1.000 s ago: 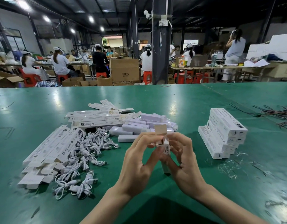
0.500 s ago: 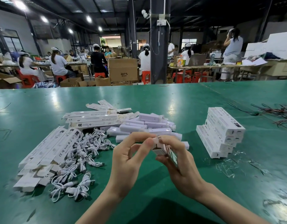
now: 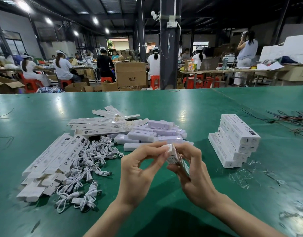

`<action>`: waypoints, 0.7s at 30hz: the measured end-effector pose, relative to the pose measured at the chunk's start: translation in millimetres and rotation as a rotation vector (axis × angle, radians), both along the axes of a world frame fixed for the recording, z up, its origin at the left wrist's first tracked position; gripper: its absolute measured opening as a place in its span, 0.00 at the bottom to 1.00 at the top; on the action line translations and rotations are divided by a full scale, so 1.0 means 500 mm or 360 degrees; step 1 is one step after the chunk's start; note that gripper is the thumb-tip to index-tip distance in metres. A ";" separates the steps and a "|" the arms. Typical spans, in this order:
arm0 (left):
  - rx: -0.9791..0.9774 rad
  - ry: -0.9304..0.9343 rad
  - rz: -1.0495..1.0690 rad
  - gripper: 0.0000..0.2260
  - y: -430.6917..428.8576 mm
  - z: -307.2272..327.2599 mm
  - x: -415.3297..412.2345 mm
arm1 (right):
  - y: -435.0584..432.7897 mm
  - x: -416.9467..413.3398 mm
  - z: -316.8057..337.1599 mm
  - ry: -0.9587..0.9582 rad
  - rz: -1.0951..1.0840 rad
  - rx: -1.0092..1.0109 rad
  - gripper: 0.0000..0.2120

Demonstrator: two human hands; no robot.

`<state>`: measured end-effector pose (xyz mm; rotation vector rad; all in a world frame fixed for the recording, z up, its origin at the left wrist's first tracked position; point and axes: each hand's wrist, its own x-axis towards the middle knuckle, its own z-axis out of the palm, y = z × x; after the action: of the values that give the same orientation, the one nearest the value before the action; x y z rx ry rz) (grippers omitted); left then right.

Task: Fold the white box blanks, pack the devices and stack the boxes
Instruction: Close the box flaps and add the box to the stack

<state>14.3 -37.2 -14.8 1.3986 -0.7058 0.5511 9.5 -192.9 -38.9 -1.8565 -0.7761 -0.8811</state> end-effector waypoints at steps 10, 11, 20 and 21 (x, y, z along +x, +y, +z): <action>0.0154 -0.0175 0.0026 0.04 -0.004 -0.007 0.002 | -0.002 -0.002 0.004 0.0059 -0.0041 0.0051 0.29; 0.0189 -0.0230 0.0053 0.05 -0.006 -0.010 0.003 | -0.001 -0.002 0.005 0.0062 -0.0036 0.0065 0.28; 0.0493 -0.0546 0.0300 0.05 -0.002 -0.027 0.017 | 0.002 -0.004 0.005 0.0054 0.0015 0.0045 0.27; 0.0467 -0.0520 0.0300 0.04 -0.002 -0.027 0.018 | 0.001 -0.003 0.006 0.0053 0.0005 0.0010 0.27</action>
<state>23.2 -38.2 -28.5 1.6792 -0.9504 0.8639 8.0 -192.2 -36.0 -1.8592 -0.7546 -0.8479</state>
